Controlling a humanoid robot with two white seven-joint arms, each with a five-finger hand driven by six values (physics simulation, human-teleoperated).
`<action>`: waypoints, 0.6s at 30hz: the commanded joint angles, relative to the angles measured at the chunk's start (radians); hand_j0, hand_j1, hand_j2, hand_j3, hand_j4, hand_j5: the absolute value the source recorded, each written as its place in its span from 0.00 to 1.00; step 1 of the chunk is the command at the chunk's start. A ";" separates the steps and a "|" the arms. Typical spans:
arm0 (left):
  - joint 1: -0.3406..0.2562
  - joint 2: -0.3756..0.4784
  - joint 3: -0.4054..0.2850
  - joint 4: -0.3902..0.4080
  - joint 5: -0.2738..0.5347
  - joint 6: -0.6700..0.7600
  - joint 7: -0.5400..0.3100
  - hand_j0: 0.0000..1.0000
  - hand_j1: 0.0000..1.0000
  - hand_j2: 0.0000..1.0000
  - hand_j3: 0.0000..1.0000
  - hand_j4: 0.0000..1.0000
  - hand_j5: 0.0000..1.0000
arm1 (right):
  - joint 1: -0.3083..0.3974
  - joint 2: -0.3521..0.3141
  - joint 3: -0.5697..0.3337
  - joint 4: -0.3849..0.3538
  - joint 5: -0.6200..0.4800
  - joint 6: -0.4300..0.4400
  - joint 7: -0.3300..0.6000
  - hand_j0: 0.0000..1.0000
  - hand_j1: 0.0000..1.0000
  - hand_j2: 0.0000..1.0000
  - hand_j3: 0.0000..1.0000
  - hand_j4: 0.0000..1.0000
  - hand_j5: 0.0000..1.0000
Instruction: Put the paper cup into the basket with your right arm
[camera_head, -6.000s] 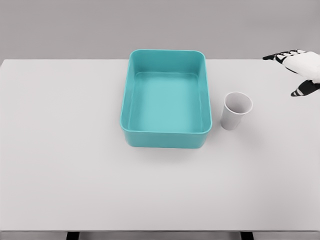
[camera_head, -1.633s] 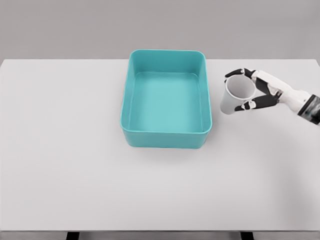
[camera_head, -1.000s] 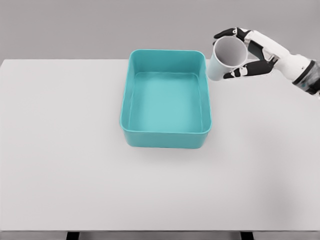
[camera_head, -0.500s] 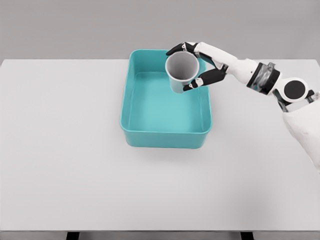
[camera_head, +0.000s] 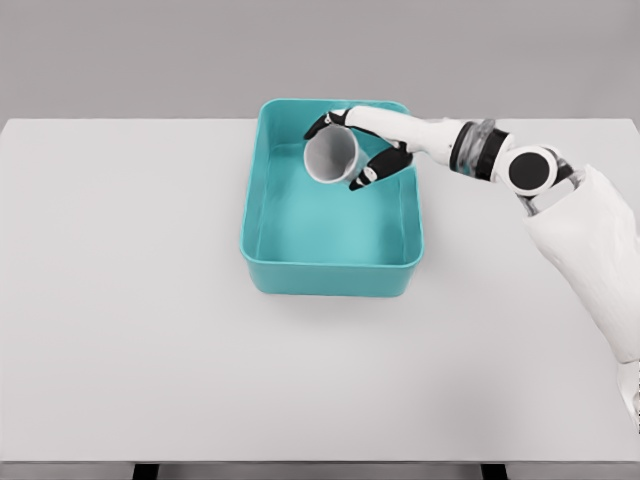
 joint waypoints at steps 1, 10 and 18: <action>0.000 0.000 0.000 0.000 0.000 0.000 0.000 1.00 1.00 1.00 1.00 1.00 1.00 | 0.000 0.013 0.014 -0.006 0.117 0.012 0.000 0.70 0.70 0.70 0.70 0.70 0.70; 0.000 0.000 0.000 0.001 0.000 0.000 0.000 1.00 1.00 1.00 1.00 1.00 1.00 | -0.011 0.017 0.056 -0.133 0.298 0.224 0.000 1.00 1.00 1.00 1.00 1.00 1.00; 0.000 0.000 0.000 0.000 0.000 0.000 0.000 1.00 1.00 1.00 1.00 1.00 1.00 | -0.006 -0.030 -0.001 -0.195 0.061 0.218 0.000 1.00 1.00 1.00 1.00 1.00 1.00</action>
